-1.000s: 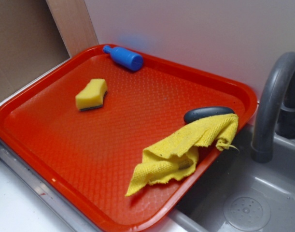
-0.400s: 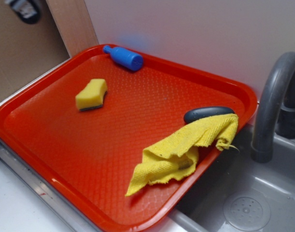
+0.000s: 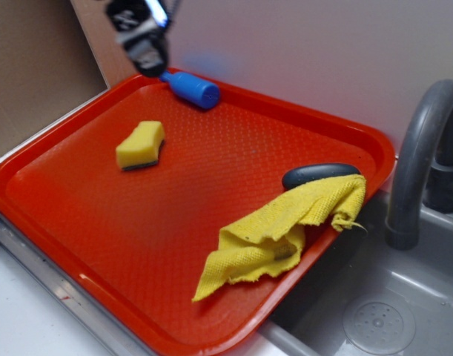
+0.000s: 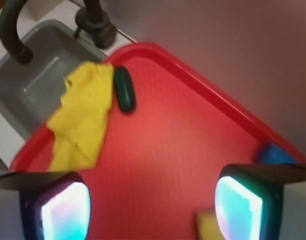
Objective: Grab the plastic pickle.
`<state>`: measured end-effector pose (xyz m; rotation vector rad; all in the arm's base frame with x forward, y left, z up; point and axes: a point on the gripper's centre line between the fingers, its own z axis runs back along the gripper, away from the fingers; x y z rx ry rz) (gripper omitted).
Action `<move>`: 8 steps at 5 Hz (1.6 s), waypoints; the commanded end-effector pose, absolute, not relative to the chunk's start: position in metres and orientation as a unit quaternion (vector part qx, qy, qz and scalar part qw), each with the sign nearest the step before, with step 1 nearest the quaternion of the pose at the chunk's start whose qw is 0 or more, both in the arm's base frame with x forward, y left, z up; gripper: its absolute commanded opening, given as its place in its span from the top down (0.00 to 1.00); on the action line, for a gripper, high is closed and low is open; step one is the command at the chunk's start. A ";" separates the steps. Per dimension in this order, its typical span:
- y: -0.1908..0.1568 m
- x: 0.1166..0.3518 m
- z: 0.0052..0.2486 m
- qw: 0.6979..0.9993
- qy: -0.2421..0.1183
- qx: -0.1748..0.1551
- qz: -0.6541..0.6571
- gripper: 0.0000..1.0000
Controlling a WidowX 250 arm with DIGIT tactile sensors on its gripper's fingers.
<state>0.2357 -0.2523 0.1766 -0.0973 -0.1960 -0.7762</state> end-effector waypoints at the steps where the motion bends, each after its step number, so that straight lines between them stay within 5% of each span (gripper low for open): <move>1: -0.299 0.243 0.151 0.916 -0.085 -0.007 -0.393 0.00; 4: -0.329 0.259 0.088 0.900 -0.021 -0.053 -0.432 0.00; 6: -0.334 0.274 0.070 0.911 0.020 -0.024 -0.410 0.00; 7: -0.339 0.275 0.067 0.909 0.027 -0.028 -0.415 0.33; 8: -0.340 0.273 0.069 0.913 0.029 -0.011 -0.408 1.00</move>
